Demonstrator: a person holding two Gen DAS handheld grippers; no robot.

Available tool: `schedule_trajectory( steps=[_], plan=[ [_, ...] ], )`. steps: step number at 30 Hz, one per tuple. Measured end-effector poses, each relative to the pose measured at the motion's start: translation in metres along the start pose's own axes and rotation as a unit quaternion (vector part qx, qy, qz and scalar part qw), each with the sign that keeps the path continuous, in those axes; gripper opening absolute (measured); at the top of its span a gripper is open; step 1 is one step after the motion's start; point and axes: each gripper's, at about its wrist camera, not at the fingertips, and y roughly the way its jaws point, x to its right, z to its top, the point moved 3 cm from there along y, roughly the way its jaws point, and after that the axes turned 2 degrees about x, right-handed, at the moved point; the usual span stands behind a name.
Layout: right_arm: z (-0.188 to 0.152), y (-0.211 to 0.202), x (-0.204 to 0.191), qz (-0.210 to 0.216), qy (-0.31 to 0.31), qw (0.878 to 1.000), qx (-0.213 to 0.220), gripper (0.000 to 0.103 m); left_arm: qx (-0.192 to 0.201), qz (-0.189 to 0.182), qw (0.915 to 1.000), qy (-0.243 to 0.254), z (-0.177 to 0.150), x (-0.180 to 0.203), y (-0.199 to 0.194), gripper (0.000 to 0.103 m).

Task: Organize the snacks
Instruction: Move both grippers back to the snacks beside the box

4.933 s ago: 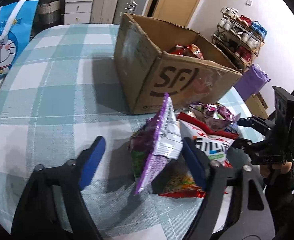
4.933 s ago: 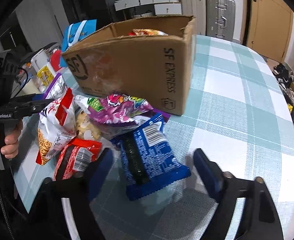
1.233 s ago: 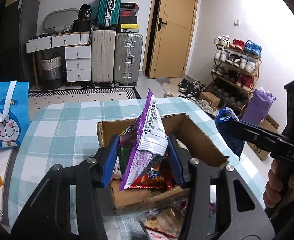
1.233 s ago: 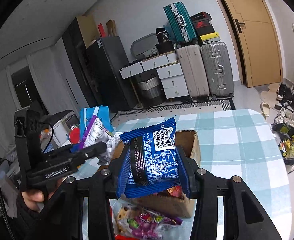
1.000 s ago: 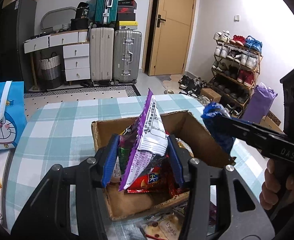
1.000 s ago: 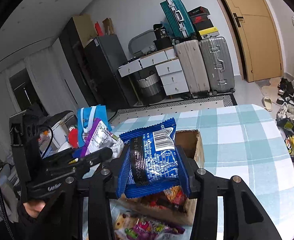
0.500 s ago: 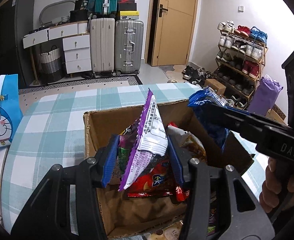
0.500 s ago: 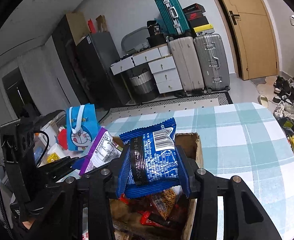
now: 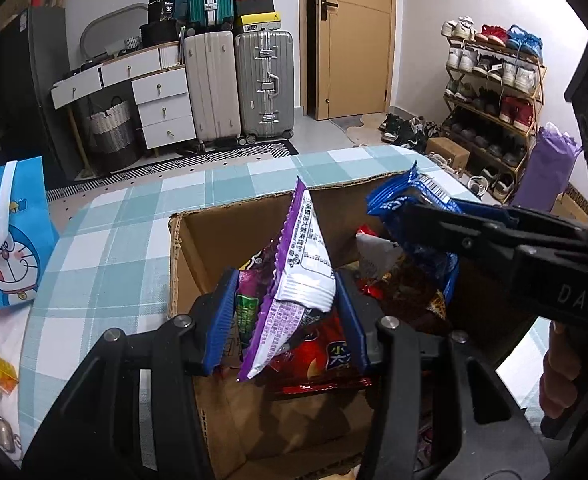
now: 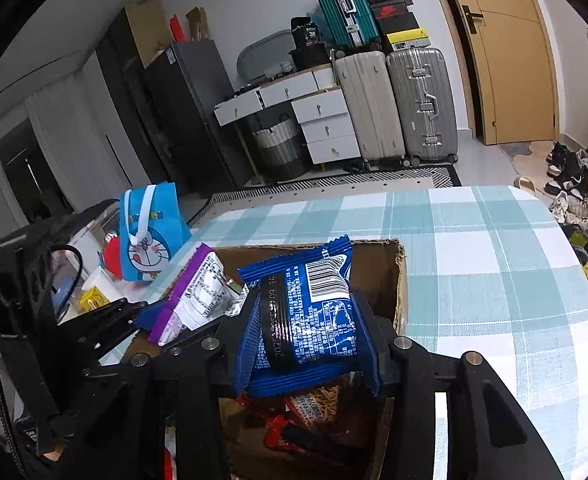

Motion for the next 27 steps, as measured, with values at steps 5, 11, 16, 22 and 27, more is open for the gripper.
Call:
schedule_trajectory(
  steps=[5, 11, 16, 22, 27],
  plan=[
    [0.000, -0.006, 0.000, 0.000, 0.000, 1.000, 0.005, 0.052, -0.002, -0.004, 1.0000, -0.003, -0.002, 0.000, -0.008, 0.054],
    [-0.002, -0.046, -0.001, -0.005, -0.015, 0.999, 0.035, 0.086, 0.024, -0.016, 0.9994, -0.020, -0.005, -0.010, -0.049, 0.084],
    [-0.015, -0.077, 0.013, -0.008, 0.005, 0.999, 0.034, 0.102, 0.031, -0.024, 0.9982, -0.045, -0.020, -0.026, -0.084, 0.102],
    [-0.042, -0.098, 0.020, -0.022, 0.007, 1.000, 0.016, 0.103, 0.029, -0.024, 0.9972, -0.064, -0.049, -0.038, -0.122, 0.102],
    [-0.064, -0.109, 0.015, -0.012, 0.008, 1.000, -0.007, 0.103, 0.021, -0.022, 0.9969, -0.072, -0.073, -0.044, -0.145, 0.102]
  ],
)
